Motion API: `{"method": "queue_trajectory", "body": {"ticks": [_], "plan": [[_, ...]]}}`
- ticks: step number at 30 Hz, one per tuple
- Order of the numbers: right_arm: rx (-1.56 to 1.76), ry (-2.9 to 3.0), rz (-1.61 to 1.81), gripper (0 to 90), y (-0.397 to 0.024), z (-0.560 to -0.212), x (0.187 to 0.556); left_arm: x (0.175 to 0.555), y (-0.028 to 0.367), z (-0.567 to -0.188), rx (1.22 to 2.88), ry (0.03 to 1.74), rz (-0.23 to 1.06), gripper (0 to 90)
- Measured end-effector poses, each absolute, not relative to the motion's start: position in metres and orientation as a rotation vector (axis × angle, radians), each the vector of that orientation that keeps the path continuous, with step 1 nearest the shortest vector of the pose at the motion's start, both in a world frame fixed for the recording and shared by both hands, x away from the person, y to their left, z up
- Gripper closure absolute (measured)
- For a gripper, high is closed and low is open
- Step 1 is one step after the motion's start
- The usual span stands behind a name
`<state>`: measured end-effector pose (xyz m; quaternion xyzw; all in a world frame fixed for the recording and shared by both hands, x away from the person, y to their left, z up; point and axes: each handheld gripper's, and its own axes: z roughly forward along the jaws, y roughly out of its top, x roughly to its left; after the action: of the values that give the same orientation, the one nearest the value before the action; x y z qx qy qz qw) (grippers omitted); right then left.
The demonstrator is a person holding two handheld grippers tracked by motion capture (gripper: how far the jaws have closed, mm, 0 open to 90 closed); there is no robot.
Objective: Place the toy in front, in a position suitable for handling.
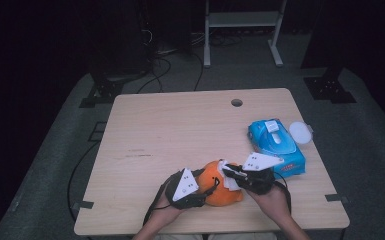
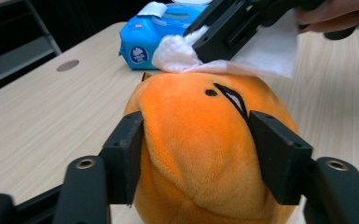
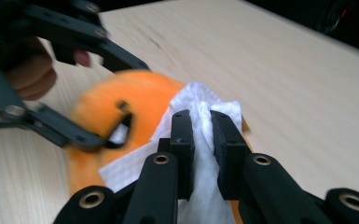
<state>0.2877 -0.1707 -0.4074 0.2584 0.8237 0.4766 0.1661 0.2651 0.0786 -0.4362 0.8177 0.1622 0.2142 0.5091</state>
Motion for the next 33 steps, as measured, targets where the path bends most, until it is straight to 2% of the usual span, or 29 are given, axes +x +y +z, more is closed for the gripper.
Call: {"method": "queue_trajectory", "body": {"ticks": [1,5,7,8,10,13,17,21,26,27,28,30,33], "plan": [[0.753,2.355,1.372,79.7,-0.173,-0.411,0.290,0.267,0.079,-0.436,1.971,0.402,0.495,35.4],[0.689,2.392,1.355,79.7,-0.161,-0.413,0.282,0.276,0.084,-0.435,1.969,0.523,0.385,10.0],[0.647,2.412,1.351,79.7,-0.154,-0.413,0.276,0.281,0.087,-0.439,1.986,0.565,0.285,7.3],[0.624,2.418,1.337,79.7,-0.151,-0.412,0.273,0.282,0.087,-0.441,1.999,0.569,0.248,7.9],[0.609,2.430,1.348,79.7,-0.146,-0.409,0.269,0.280,0.087,-0.441,1.999,0.562,0.260,17.9],[0.585,2.425,1.392,79.7,-0.137,-0.402,0.264,0.272,0.081,-0.435,2.012,0.478,0.371,29.8],[0.539,2.375,1.390,79.7,-0.134,-0.393,0.260,0.260,0.072,-0.430,1.994,0.352,0.539,34.5],[0.640,2.326,1.362,79.7,-0.155,-0.398,0.275,0.261,0.072,-0.433,1.997,0.336,0.552,33.3],[0.714,2.352,1.340,79.8,-0.164,-0.409,0.283,0.271,0.077,-0.434,1.996,0.460,0.436,11.3],[0.700,2.355,1.341,79.7,-0.161,-0.408,0.280,0.273,0.079,-0.436,1.997,0.478,0.390,11.5],[0.681,2.359,1.350,79.7,-0.157,-0.407,0.278,0.273,0.079,-0.437,2.002,0.487,0.383,15.4],[0.640,2.374,1.350,79.7,-0.146,-0.406,0.271,0.271,0.078,-0.437,2.015,0.478,0.412,21.4],[0.579,2.388,1.362,79.7,-0.134,-0.404,0.263,0.263,0.076,-0.436,2.038,0.414,0.483,25.8]]}}
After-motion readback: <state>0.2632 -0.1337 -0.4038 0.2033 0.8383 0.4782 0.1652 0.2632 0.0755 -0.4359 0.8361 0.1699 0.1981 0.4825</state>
